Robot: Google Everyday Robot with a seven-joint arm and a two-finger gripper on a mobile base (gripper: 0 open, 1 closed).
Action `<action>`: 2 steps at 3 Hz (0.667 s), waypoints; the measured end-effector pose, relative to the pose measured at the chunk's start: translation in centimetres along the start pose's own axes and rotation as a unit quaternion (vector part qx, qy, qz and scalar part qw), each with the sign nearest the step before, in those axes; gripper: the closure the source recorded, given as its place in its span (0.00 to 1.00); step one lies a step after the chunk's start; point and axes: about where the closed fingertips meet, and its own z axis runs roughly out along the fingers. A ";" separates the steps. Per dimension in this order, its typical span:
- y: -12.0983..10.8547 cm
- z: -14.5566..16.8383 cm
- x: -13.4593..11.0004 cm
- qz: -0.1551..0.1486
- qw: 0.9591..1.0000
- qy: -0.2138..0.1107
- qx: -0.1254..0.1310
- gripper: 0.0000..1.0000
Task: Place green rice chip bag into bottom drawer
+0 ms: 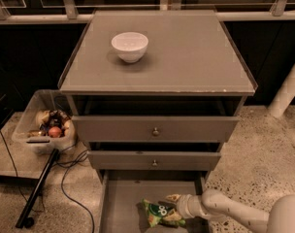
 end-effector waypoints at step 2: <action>0.0 0.0 0.0 0.000 1.000 0.000 0.000 0.00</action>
Offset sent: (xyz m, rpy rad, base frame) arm 0.0000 0.0000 0.0000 0.0000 0.0000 0.0000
